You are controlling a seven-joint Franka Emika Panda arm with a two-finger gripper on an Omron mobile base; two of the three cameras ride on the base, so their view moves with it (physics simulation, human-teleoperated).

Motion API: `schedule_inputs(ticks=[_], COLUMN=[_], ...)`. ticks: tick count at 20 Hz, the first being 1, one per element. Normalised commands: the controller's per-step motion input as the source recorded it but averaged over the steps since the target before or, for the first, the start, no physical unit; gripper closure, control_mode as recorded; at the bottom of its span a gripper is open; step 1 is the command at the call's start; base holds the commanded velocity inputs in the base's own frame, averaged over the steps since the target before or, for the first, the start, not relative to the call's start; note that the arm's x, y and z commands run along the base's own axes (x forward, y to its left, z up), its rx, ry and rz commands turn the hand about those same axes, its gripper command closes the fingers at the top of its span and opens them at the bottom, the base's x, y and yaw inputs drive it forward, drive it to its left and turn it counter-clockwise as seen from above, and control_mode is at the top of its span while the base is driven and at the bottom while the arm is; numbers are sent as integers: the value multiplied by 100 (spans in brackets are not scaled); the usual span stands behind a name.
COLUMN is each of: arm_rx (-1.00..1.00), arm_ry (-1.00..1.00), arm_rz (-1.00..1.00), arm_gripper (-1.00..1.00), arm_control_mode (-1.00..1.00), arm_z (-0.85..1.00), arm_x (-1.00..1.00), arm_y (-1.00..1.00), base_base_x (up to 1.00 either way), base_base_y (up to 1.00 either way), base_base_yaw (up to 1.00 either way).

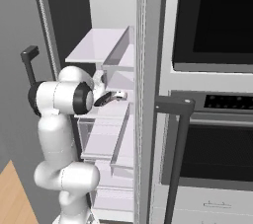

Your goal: Place one tomato and one steak in each tupperware on the nearby counter, to pack two identical lunches.

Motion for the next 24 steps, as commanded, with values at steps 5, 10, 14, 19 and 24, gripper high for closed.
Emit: schedule_inputs(ticks=[5,10,14,19,24], arm_rx=[0,0,-3,-8,-1], arm_ry=[0,0,5,6,5], arm_rz=[0,0,0,-1,-4], arm_gripper=[-100,-100,-100,-100,-100], arm_control_mode=[-100,-100,-100,-100,-100], arm_z=[-25,-29,-83,-98,-30], arm_x=[61,55,6,-14,-53], arm_y=[0,0,8,41,33], base_base_x=[0,0,0,0,0], base_base_y=[0,0,0,0,0], base_base_yaw=[0,0,0,0,0])
